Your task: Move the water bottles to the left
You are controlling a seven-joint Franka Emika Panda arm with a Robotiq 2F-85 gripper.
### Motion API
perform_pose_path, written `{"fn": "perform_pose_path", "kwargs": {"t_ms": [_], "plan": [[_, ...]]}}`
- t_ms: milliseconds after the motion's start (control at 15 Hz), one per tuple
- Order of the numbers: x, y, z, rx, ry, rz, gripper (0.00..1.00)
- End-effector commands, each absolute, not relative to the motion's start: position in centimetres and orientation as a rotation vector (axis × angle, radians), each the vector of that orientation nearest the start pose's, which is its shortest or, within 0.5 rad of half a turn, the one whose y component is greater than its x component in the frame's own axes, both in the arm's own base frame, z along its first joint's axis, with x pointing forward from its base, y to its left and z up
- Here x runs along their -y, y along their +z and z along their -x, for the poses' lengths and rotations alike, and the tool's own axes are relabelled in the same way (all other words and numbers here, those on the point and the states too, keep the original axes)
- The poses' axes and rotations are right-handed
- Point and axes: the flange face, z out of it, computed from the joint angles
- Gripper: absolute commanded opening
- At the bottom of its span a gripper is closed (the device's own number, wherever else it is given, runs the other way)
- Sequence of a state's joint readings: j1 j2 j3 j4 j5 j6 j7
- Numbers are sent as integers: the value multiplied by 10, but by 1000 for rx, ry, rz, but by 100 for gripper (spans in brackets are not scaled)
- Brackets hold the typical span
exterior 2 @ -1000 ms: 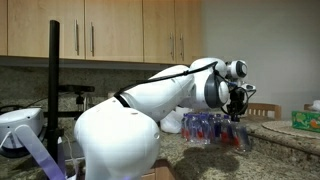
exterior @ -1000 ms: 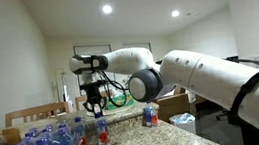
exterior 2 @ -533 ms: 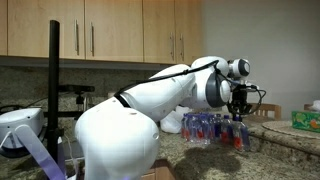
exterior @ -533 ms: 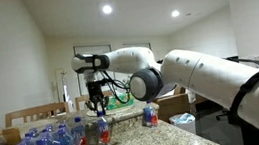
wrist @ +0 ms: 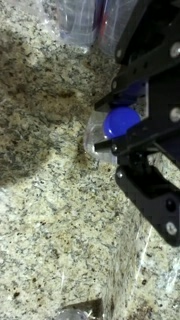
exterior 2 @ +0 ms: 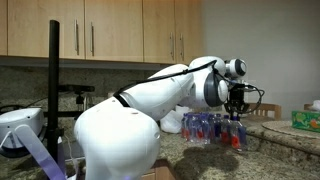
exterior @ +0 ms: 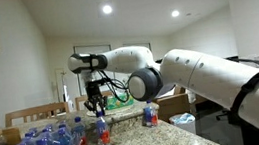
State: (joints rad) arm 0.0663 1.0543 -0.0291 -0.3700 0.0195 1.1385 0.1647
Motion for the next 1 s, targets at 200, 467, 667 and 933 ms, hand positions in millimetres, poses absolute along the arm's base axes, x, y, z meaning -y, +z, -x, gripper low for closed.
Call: {"fn": "perform_pose_path", "kwargs": {"t_ms": [200,467,667,933], "plan": [[-53,429,-736,-169,441,3162,9],[-58,424,-738,-156,436,3158,9],[-65,424,-745,-194,351,3158,9],[-72,426,-750,-197,289,3155,9]]}}
